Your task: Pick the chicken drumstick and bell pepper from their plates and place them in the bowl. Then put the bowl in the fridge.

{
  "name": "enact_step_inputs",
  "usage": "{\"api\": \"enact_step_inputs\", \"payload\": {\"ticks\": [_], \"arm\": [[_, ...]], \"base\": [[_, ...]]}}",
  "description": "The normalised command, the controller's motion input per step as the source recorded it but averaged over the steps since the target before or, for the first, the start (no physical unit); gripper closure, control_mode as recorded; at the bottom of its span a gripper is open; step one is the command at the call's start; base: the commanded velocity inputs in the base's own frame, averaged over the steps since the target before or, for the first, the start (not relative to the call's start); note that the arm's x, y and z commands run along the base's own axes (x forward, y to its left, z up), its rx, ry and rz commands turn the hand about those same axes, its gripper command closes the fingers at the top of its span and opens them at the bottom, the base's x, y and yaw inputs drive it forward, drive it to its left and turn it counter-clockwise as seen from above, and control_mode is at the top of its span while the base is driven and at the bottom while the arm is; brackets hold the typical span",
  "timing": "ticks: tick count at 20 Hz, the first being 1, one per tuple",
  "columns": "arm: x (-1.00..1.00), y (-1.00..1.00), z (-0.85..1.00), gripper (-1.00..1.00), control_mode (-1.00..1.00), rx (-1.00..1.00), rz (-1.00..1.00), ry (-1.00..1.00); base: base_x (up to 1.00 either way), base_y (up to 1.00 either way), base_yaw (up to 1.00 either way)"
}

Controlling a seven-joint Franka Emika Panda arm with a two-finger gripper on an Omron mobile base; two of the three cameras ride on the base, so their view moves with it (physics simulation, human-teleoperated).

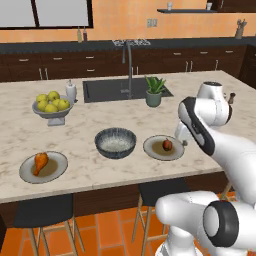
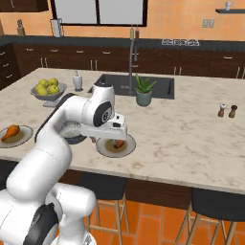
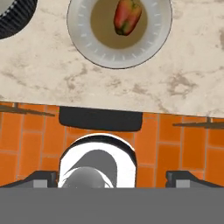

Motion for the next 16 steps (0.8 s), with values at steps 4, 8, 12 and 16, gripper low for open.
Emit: {"api": "enact_step_inputs", "payload": {"ticks": [4,8,12,16], "arm": [[0.70,-0.26,-0.49,-1.00,-1.00,0.01,0.00,-0.04],[0.38,0.01,-0.37,-1.00,-1.00,0.03,0.00,-0.10],[0.55,0.29,-0.35,-1.00,-1.00,0.04,-0.06,0.00],[0.56,0.15,-0.09,-1.00,-1.00,0.00,-0.03,0.04]], "base": [[0.00,0.00,0.00],[0.00,0.00,0.00],[0.00,0.00,0.00],[0.00,0.00,0.00]]}}
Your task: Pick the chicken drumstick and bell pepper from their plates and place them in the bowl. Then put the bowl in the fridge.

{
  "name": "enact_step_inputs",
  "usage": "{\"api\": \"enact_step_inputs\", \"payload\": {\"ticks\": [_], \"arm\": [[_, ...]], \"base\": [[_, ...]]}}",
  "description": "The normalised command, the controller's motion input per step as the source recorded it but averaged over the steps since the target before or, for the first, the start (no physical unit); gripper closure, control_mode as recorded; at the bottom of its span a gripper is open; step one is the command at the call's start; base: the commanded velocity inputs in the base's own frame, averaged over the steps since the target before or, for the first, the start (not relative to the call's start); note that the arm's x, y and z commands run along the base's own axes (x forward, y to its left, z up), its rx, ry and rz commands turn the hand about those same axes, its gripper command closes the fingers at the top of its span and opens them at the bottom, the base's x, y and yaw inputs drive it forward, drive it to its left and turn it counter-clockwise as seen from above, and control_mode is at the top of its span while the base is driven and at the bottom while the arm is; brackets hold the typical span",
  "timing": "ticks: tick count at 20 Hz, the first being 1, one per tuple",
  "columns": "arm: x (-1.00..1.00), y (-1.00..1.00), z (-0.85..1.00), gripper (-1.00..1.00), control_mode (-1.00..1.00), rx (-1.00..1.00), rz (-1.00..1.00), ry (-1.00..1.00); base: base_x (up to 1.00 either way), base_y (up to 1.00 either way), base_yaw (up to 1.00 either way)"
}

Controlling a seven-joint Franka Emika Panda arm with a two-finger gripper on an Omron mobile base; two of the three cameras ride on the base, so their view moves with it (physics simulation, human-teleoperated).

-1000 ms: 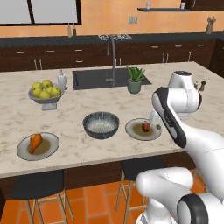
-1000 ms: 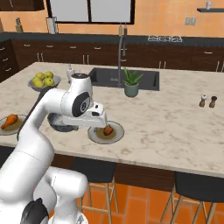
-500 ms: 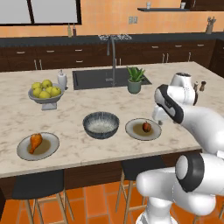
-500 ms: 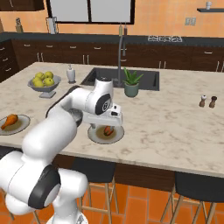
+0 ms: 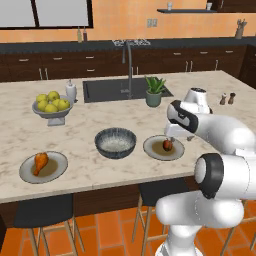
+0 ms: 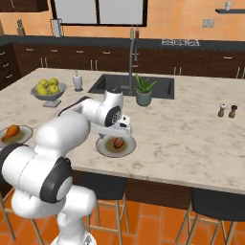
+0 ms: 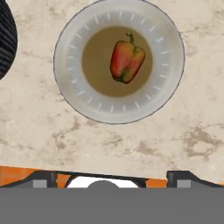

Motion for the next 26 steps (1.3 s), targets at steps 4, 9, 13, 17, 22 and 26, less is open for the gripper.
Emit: {"api": "enact_step_inputs", "payload": {"ticks": [4,9,13,17,22,26], "arm": [[0.56,0.02,-0.18,-1.00,-1.00,0.00,0.00,0.03],[0.48,0.00,-0.46,-1.00,-1.00,0.00,0.00,0.00],[0.49,0.00,-0.55,-1.00,-1.00,0.00,0.00,0.02],[0.43,-0.01,-0.39,-1.00,-1.00,0.00,0.00,0.00],[0.27,-0.01,-0.25,-1.00,-1.00,0.00,0.00,0.00],[0.06,0.00,-0.30,-1.00,-1.00,0.00,0.00,0.00]], "base": [[0.00,0.00,0.00],[0.00,0.00,0.00],[0.00,0.00,0.00],[0.00,0.00,0.00],[0.00,0.00,0.00],[0.00,0.00,0.00]]}}
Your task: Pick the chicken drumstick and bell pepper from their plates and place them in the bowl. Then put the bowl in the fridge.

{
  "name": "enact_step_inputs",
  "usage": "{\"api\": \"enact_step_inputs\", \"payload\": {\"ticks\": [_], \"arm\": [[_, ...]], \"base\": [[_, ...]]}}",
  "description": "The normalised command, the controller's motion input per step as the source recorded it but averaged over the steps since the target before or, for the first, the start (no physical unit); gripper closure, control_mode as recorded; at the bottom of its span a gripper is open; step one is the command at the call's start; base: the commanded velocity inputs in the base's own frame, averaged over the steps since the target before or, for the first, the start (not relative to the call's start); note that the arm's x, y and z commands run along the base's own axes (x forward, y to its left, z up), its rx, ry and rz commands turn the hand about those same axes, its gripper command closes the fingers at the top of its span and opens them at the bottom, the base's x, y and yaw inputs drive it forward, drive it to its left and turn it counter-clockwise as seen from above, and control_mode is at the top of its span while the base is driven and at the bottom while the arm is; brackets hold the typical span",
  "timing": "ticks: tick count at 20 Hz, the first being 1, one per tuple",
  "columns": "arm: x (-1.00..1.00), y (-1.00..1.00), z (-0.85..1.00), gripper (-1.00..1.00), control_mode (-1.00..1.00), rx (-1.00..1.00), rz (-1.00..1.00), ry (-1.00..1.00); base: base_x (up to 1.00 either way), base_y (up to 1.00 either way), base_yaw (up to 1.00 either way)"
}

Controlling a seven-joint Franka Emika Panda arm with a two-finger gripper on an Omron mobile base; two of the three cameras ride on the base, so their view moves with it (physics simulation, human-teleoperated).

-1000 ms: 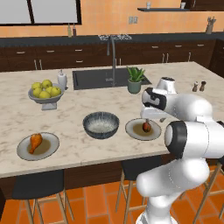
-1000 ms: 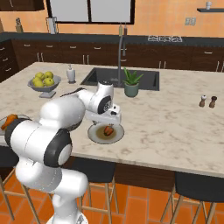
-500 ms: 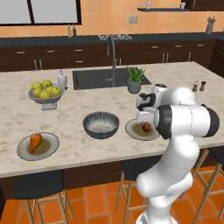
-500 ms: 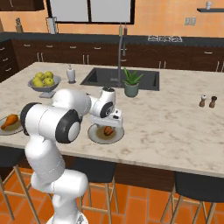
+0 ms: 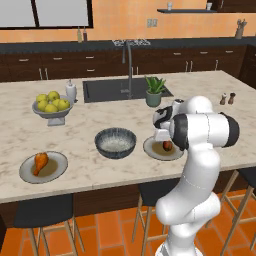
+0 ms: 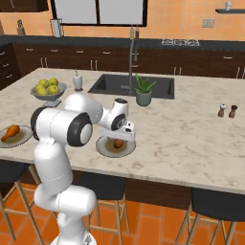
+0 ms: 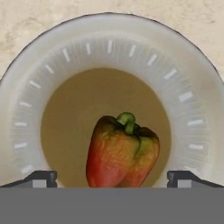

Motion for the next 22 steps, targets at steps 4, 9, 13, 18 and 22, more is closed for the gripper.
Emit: {"api": "enact_step_inputs", "payload": {"ticks": [4,9,13,18,22], "arm": [[0.00,0.00,-0.23,-1.00,-1.00,0.00,0.00,0.02],[0.00,0.00,-0.24,-1.00,-1.00,0.00,0.00,0.05],[0.01,0.01,-0.11,1.00,-1.00,0.00,0.00,0.07],[-0.05,0.01,0.01,1.00,-1.00,0.00,0.00,-0.05],[-0.52,0.03,0.72,1.00,-1.00,0.00,0.00,-0.10]], "base": [[0.00,0.00,0.00],[0.00,0.00,0.00],[0.00,0.00,0.00],[0.00,0.00,0.00],[0.00,0.00,0.00]]}}
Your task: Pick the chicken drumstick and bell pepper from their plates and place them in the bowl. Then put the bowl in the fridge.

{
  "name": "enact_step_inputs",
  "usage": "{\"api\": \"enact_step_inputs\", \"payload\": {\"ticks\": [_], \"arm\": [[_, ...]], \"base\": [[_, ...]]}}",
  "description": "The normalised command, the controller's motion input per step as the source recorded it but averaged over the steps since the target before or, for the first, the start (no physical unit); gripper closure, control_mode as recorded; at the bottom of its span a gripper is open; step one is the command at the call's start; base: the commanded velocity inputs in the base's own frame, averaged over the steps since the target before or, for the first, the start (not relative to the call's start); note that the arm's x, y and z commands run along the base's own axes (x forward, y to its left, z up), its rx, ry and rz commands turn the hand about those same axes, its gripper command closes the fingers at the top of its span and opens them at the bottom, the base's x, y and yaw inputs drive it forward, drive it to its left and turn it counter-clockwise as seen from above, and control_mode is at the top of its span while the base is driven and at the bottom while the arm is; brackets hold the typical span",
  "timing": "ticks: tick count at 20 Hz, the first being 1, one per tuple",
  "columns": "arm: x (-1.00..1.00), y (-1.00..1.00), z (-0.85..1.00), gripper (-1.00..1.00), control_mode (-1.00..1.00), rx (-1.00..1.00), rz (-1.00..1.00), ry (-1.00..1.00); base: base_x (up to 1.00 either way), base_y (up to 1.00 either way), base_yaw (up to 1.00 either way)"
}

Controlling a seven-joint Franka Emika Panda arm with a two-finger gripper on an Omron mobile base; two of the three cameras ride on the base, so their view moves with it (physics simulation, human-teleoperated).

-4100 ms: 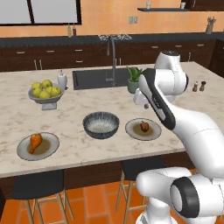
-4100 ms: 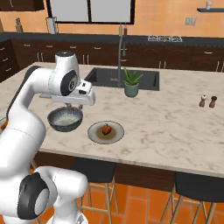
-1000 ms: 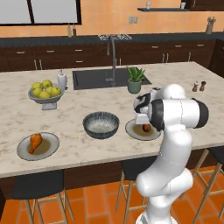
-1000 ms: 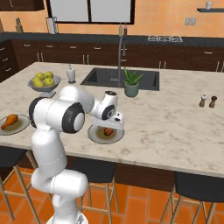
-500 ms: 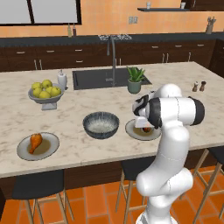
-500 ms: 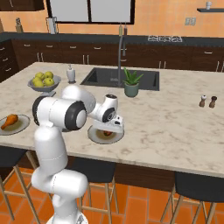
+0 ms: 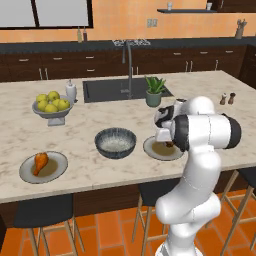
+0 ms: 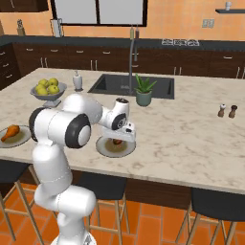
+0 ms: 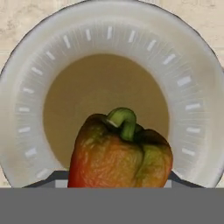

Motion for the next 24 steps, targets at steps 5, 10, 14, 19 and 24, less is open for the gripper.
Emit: {"api": "enact_step_inputs", "payload": {"ticks": [5,10,14,19,24], "arm": [[-0.71,0.15,1.00,1.00,-1.00,0.04,0.01,0.00],[-0.25,0.55,0.74,1.00,-1.00,0.13,0.08,0.04],[0.00,0.98,0.39,1.00,-1.00,0.04,0.09,0.05],[0.00,1.00,0.23,1.00,-1.00,0.00,0.08,0.05],[0.27,1.00,0.00,1.00,-1.00,-0.13,0.03,0.09]], "base": [[0.00,0.00,0.00],[0.00,0.00,0.00],[0.00,0.00,0.00],[0.00,0.00,0.00],[0.00,0.00,0.00]]}}
